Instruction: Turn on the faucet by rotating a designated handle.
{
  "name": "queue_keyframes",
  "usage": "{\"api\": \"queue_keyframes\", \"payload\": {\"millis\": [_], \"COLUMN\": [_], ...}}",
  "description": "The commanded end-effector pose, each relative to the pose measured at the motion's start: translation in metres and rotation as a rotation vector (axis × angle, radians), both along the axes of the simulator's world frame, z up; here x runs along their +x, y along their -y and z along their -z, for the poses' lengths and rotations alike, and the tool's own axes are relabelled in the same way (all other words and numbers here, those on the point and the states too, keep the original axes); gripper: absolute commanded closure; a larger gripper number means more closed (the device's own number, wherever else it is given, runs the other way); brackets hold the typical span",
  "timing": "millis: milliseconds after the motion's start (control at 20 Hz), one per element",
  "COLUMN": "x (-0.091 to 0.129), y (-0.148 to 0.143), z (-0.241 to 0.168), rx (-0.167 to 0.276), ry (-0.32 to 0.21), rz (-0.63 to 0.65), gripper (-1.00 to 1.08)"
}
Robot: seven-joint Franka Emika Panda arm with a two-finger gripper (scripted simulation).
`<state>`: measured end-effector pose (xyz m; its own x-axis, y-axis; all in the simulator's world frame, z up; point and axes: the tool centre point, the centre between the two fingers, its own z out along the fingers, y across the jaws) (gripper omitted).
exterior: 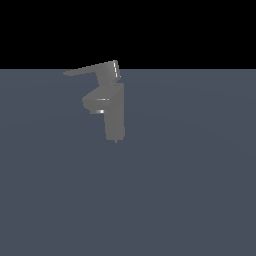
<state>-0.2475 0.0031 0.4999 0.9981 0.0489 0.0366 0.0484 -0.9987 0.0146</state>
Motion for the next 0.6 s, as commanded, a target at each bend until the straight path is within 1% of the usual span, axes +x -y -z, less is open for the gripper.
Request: {"api": "queue_keyframes", "payload": {"millis": [0, 150, 400, 550], "x": [0.0000, 0.0009, 0.0043, 0.0044], "y": [0.0000, -0.0005, -0.0024, -0.0025], "z": [0.0000, 0.0008, 0.0038, 0.0040], "rx": [0.000, 0.006, 0.028, 0.029], "ry": [0.000, -0.001, -0.007, -0.007], "rz": [0.000, -0.007, -0.036, -0.038], "gripper": [1.08, 1.08, 1.08, 1.08]}}
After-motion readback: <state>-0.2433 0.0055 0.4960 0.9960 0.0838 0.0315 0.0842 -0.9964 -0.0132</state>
